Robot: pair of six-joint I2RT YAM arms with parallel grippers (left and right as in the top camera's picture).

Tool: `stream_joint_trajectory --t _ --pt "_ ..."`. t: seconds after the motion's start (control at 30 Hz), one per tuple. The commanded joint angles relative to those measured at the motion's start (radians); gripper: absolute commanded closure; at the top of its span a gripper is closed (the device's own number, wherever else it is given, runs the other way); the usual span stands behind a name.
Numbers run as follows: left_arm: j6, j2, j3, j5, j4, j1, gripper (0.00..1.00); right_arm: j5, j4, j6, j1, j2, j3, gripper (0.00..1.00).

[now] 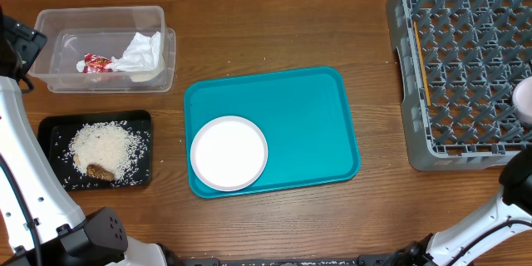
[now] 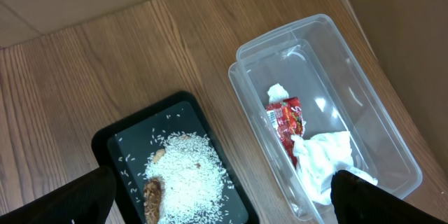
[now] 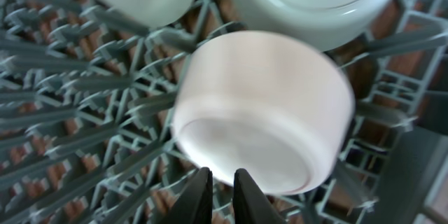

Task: Sort waste into correct bins and load items into the dishwasher
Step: 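Lower the bowl into the rack slots beside the other dishes and release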

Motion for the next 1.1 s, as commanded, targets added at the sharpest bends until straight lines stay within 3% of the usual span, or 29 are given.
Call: stream_joint_trajectory --t 0.0,0.27,0.7,1.07 --pt "-0.018 0.008 0.004 -0.01 0.001 -0.002 0.0 0.046 0.007 0.014 -0.021 -0.009 -0.005 0.86" --pt "-0.018 0.008 0.004 -0.01 0.001 -0.002 0.0 0.042 0.006 0.013 -0.025 -0.007 -0.005 0.87" --pt "-0.018 0.008 0.004 -0.01 0.001 -0.002 0.0 0.043 0.032 0.013 -0.025 0.056 -0.005 0.96" --pt "-0.018 0.008 0.004 -0.01 0.001 -0.002 0.0 0.082 0.101 0.013 -0.037 0.058 -0.003 0.96"
